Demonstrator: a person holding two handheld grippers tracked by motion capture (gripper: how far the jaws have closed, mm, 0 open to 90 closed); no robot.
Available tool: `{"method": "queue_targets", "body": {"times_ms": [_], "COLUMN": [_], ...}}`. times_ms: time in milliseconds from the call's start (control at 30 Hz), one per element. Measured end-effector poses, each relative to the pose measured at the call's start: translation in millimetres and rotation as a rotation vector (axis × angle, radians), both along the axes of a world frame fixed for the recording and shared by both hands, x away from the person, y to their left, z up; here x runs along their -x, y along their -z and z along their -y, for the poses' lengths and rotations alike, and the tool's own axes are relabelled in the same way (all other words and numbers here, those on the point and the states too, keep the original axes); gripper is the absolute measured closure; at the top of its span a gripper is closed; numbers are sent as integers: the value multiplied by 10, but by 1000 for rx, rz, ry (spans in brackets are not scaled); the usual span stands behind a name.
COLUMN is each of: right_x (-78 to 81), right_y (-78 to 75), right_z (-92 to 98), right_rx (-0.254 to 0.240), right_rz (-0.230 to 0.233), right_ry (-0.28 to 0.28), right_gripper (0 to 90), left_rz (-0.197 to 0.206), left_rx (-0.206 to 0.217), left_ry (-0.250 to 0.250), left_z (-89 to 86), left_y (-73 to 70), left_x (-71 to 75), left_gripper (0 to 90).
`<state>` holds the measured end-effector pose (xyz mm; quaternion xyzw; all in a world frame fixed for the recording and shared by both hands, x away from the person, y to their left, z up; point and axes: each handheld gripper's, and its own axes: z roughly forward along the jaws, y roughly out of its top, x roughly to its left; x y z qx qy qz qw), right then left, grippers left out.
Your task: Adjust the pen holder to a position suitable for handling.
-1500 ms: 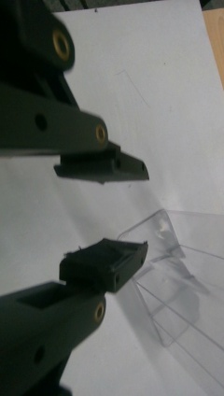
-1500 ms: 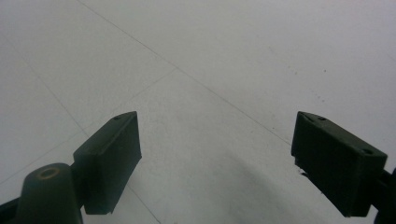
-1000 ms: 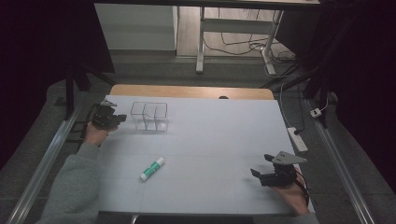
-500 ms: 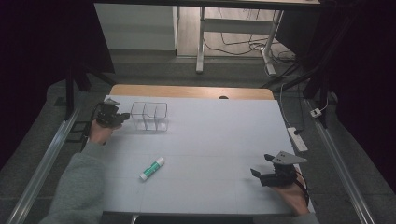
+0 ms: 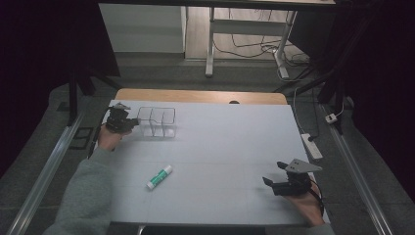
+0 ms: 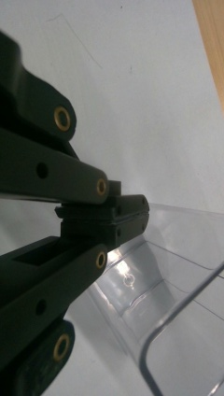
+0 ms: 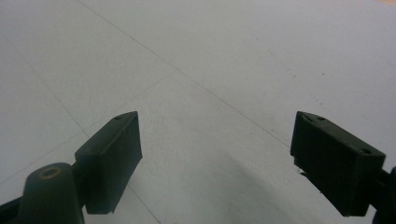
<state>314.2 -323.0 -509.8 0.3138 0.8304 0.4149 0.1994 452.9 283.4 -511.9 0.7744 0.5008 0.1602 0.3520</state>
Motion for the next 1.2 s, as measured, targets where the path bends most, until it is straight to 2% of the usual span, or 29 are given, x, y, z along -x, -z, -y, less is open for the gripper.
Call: {"method": "queue_targets", "body": {"times_ms": [633, 1200], "right_x": [0, 1], "right_y": [2, 10], "right_z": [-11, -22], "right_rx": [4, 0], "right_rz": [-1, -1], "right_ry": [-3, -10], "right_gripper": [166, 172], "left_rz": [-4, 3], "left_rx": [-6, -10], "left_ry": [7, 65], "left_z": [27, 287], "left_y": [-17, -35], "left_x": [3, -26], "left_gripper": [888, 888]}}
